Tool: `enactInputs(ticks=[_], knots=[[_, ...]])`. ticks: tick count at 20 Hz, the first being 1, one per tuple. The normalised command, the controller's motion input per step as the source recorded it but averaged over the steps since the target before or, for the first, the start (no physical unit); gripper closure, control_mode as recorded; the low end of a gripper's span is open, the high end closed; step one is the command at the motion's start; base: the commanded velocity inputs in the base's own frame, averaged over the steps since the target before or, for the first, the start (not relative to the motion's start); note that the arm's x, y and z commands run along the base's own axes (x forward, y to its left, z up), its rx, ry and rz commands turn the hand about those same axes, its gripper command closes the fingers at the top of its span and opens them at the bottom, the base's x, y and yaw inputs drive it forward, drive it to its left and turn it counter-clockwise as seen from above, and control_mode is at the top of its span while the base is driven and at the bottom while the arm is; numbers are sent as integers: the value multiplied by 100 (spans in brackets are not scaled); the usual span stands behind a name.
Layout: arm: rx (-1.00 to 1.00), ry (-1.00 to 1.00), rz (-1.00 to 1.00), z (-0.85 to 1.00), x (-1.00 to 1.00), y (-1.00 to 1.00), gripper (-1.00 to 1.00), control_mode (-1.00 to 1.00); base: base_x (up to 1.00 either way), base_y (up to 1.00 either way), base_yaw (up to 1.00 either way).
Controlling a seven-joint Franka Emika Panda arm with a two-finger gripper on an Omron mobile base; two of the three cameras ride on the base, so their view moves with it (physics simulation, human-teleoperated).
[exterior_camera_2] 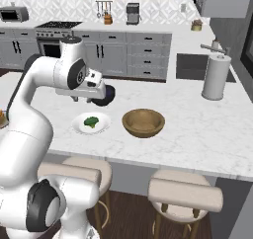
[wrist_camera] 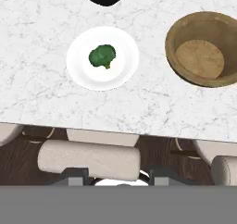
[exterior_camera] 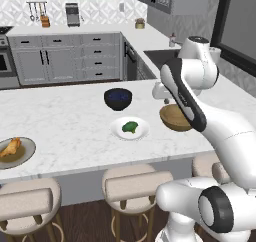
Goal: Pick the chicken drumstick and broccoli from their plates and place them in the bowl. Then put the bowl in the fridge.
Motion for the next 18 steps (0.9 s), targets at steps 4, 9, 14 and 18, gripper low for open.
enactInputs(ticks=[4,9,14,18], knots=[[11,0,-1,-10,-42,10,-100,-100,0,0,0],[24,0,-11,-28,-66,19,-100,-100,0,0,0],[29,14,-23,-59,33,35,-100,-100,0,0,0],[9,26,-14,-33,79,4,-100,-100,0,0,0]])
